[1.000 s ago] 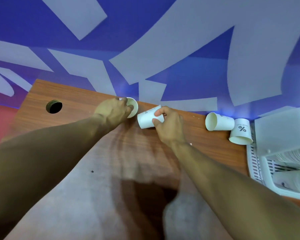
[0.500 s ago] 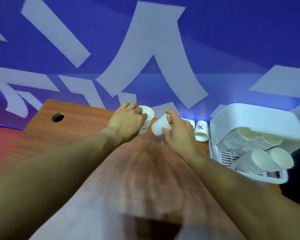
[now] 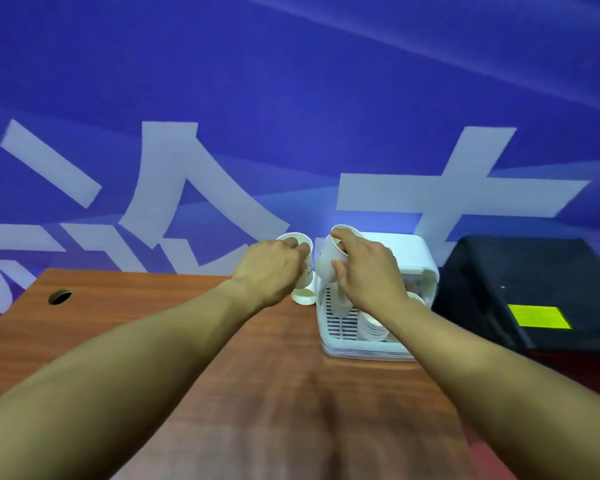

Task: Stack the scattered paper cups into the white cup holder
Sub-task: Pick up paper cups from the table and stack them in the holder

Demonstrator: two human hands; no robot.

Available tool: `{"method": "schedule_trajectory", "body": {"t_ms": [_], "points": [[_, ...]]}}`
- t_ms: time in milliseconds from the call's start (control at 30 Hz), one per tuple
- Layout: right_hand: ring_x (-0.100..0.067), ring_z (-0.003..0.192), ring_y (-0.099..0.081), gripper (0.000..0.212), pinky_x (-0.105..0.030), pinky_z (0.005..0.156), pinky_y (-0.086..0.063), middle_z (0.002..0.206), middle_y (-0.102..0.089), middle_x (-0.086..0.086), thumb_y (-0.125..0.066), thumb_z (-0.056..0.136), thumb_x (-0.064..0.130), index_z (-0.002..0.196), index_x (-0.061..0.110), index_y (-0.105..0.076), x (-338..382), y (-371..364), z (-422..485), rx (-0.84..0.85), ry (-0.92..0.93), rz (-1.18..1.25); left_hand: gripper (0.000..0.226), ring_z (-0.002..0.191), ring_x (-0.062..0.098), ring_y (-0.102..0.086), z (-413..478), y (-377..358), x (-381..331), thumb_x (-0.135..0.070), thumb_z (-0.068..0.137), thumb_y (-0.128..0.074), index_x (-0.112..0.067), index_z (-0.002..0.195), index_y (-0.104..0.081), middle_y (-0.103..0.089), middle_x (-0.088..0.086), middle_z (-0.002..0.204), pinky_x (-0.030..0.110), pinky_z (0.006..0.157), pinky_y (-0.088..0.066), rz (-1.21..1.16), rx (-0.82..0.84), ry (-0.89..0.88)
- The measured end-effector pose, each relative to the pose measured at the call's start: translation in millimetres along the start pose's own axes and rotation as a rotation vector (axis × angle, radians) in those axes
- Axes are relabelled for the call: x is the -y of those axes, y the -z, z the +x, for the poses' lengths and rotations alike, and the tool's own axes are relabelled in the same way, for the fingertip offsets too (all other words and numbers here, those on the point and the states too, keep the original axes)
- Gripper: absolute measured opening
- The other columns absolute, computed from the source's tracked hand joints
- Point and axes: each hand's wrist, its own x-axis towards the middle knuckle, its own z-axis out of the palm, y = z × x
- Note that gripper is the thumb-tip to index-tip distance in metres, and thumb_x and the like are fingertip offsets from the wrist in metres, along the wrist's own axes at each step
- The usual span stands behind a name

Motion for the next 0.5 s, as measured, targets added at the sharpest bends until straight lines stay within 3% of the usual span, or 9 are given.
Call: {"method": "schedule_trajectory", "body": {"t_ms": [233, 500], "points": [[-0.035, 0.089, -0.061, 0.042, -0.038, 0.071, -0.049, 0.107, -0.068, 0.001, -0.058, 0.087, 0.024, 0.125, 0.029, -0.043, -71, 38, -28, -0.025, -0.07, -0.042, 0.023, 0.087, 0.033, -0.06, 38, 13, -79, -0.032, 0.102, -0.036, -0.015, 0.108, -0.05, -0.057, 0.004, 0.103, 0.034, 0.057, -0.032, 0.0, -0.029, -0.111], [-0.037, 0.081, -0.062, 0.045, -0.037, 0.065, -0.046, 0.106, -0.068, -0.002, -0.057, 0.084, 0.019, 0.127, 0.026, -0.047, -135, 39, -51, -0.053, -0.168, -0.102, 0.028, 0.088, 0.035, -0.059, 70, -8, -116, -0.037, 0.102, -0.034, -0.016, 0.11, -0.051, -0.056, 0.005, 0.108, 0.033, 0.058, -0.032, -0.057, -0.019, -0.121]]}}
